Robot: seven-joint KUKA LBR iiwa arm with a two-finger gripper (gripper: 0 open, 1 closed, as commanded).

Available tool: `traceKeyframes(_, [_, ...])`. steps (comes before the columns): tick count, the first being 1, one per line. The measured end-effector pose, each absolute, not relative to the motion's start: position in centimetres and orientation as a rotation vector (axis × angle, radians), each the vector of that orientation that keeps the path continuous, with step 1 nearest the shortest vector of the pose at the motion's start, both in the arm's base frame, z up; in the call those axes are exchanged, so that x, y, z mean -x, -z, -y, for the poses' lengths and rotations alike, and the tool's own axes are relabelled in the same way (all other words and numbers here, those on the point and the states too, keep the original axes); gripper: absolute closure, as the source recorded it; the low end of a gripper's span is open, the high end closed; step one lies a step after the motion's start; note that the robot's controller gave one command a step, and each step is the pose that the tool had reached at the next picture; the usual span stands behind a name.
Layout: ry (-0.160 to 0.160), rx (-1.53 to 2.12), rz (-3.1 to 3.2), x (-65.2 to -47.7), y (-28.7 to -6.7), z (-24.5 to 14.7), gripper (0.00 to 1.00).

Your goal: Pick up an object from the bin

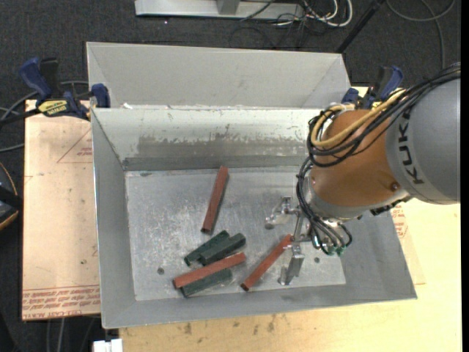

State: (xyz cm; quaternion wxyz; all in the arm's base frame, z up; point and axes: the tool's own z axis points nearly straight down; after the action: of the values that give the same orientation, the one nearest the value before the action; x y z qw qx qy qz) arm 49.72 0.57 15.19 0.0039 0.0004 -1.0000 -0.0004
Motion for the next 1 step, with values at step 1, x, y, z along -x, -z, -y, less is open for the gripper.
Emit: traceKeyframes(1, [0.001, -0.001, 3.142, -49.91, -15.54, -0.57, 0.00])
